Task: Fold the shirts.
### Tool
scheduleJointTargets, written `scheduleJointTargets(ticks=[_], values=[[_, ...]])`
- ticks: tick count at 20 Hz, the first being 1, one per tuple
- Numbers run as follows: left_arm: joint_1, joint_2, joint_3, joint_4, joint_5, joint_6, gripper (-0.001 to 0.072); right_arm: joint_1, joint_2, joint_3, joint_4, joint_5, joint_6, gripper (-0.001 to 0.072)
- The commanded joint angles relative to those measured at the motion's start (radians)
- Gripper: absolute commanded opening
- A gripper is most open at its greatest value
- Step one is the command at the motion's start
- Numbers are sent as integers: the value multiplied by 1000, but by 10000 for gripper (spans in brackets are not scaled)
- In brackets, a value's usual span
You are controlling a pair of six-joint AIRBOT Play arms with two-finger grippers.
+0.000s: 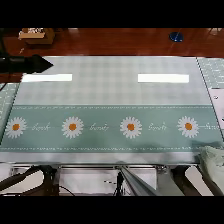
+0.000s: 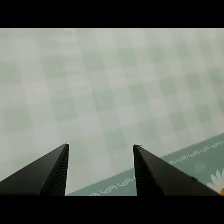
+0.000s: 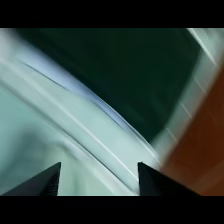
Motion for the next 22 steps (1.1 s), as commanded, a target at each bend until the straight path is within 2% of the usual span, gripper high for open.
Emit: scheduleJointTargets(ticks=[1, 3, 4, 5, 7, 9, 11, 22], values=[[-161, -70, 3, 153, 13, -46, 496, 438, -166, 155, 196, -50, -10, 538], [-297, -75, 3, 441, 15, -245, 499, 659, -249, 195, 151, -45, -11, 543], [-359, -74, 3, 584, 7, -360, 561, 742, -280, 196, 127, -31, -10, 577], [-406, -75, 3, 685, -7, -439, 614, 797, -305, 196, 120, -11, -5, 578], [-467, -78, 3, 775, -32, -518, 688, 849, -342, 196, 146, 29, 37, 578], [-481, -78, 3, 776, -56, -539, 687, 852, -348, 196, 206, 26, 82, 578], [-481, -78, 3, 777, -67, -537, 676, 852, -347, 196, 238, 13, 84, 578], [-481, -78, 3, 777, -64, -538, 668, 852, -348, 196, 243, 14, 84, 578]])
